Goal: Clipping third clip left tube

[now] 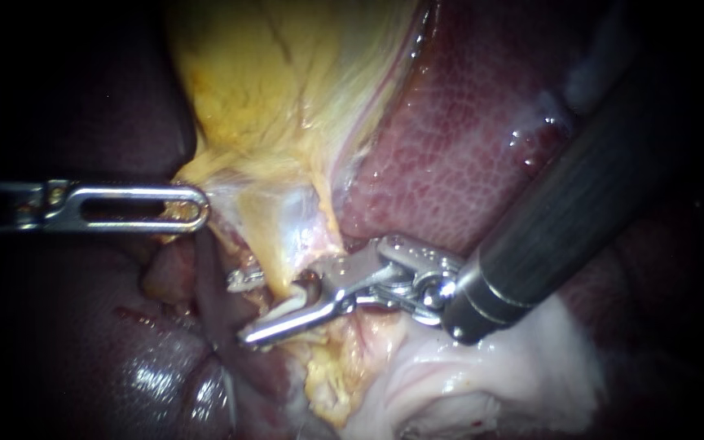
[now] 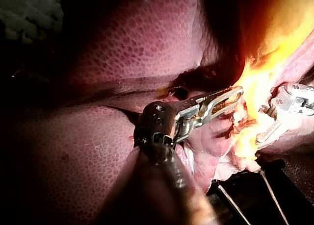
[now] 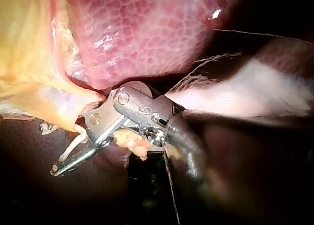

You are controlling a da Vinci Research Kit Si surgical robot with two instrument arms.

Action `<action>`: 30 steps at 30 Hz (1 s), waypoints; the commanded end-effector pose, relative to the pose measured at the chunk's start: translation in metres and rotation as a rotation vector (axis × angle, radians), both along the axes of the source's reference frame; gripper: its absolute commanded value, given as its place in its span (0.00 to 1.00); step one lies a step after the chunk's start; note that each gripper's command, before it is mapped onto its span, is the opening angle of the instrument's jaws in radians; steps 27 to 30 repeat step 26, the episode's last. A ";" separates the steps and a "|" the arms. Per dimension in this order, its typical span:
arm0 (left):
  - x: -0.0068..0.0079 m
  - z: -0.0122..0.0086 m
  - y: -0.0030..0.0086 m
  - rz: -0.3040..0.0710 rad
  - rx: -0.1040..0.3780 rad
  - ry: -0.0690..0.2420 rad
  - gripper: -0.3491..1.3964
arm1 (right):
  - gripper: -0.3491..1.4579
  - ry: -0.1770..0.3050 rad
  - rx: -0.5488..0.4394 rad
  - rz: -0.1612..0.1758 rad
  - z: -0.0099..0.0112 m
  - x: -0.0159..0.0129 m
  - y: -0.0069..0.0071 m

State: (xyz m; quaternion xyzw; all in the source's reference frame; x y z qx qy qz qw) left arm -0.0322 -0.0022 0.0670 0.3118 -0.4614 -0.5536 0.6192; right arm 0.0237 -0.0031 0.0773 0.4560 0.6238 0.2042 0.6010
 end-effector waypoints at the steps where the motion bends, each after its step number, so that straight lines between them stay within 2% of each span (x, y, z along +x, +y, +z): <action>1: 0.0000 0.0000 0.0000 0.000 0.000 0.000 0.00 | 0.38 -0.003 0.012 -0.003 0.0000 -0.0001 0.0000; 4: 0.0000 0.0000 0.0000 0.000 0.000 0.000 0.00 | 0.03 0.001 0.058 -0.035 0.0003 -0.0009 0.0001; 5: 0.0000 0.0000 0.0000 0.000 0.000 0.000 0.00 | 0.00 -0.007 0.063 -0.027 0.0005 -0.0011 0.0002; 12: 0.0000 0.0000 0.0000 0.000 0.000 0.000 0.00 | 0.00 -0.012 0.064 -0.016 0.0015 -0.0016 0.0008; 30: 0.0000 0.0000 0.0000 0.000 0.000 0.000 0.00 | 0.00 -0.015 0.068 -0.020 0.0015 -0.0016 0.0008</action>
